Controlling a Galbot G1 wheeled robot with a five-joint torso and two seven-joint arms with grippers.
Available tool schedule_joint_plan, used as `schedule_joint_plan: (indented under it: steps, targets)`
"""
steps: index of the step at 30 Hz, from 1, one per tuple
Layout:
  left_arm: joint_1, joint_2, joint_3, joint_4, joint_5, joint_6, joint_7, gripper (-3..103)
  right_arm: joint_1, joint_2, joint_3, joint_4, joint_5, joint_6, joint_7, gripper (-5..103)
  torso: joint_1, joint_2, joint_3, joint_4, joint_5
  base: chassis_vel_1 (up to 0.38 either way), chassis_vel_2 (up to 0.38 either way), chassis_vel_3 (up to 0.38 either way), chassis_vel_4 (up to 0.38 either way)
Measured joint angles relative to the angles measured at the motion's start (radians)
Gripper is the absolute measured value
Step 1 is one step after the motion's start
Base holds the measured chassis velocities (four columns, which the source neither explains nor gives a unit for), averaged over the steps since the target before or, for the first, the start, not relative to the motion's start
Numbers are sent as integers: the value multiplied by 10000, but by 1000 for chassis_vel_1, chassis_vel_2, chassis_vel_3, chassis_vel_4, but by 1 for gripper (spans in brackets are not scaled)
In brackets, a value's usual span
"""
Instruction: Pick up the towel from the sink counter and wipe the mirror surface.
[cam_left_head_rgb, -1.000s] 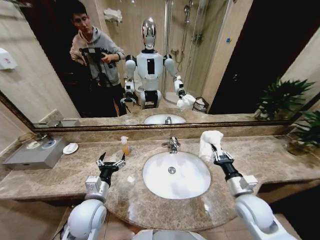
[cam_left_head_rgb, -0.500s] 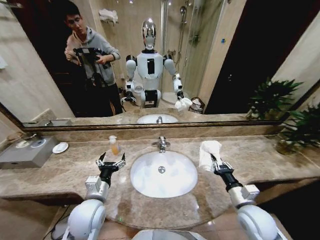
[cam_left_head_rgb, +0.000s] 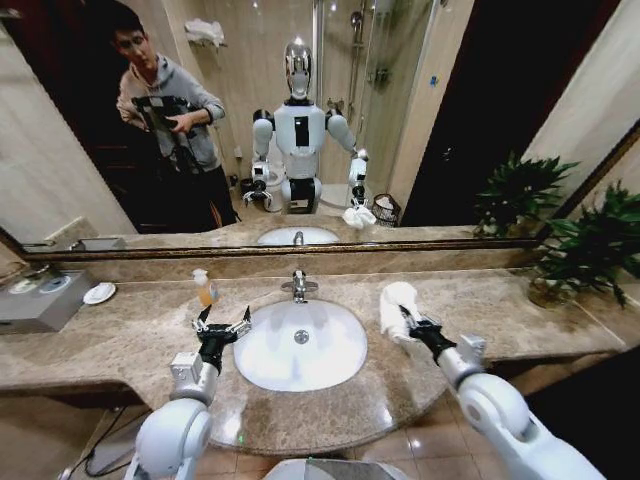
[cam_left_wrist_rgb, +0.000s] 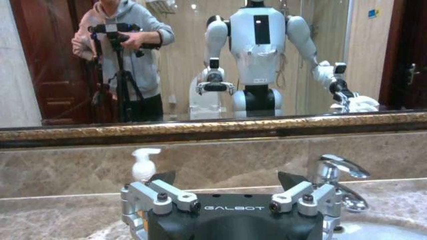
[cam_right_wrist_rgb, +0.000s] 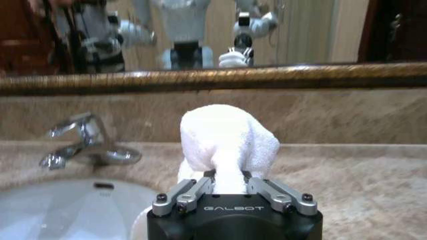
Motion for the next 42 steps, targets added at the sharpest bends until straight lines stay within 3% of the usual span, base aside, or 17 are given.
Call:
schedule_joint_plan:
  steps: [7,16,24,27,30,33,36,37,40,42]
  targets:
    - [0,-2,3,0,0,0,1,100,429,-292,-176,-980,-191,-137,-53,11,1,0,1,-7,5,-8,-7,2,2]
    - [0,-2,4,0,0,0,0,100,410,-342,-157,-1010,-337,-392,-127,11,0,0,0,-2,3,-6,-4,3,1]
    - [0,-2,4,0,0,0,0,100,321,-417,-215,-898,-360,-430,-115,20,0,0,0,-4,4,0,0,0,0]
    - [0,-2,4,0,0,0,0,100,287,-442,-199,-862,-368,-430,-114,28,0,0,0,-4,3,0,0,0,0]
    - [0,-3,4,0,0,0,0,100,281,-459,-190,-805,-370,-430,-104,44,0,0,0,-3,4,0,0,0,0]
    - [0,-2,4,0,0,0,0,100,282,-458,-199,-780,-370,-430,-101,50,0,0,0,-3,3,0,0,0,0]
    - [0,-3,4,0,0,0,0,100,263,-390,-174,-719,-370,-396,-98,66,0,0,0,-2,5,0,0,0,0]
    - [0,-3,4,0,0,0,0,100,263,-390,-174,-719,-370,-396,-98,66,0,0,0,-2,5,0,0,0,0]
    - [0,-3,4,0,0,0,0,100,133,-265,51,-602,-480,30,-156,82,0,0,0,-3,4,0,0,0,0]
    - [0,-2,4,0,0,0,0,100,52,-202,150,-558,-555,334,-234,82,0,0,0,-3,4,0,0,0,0]
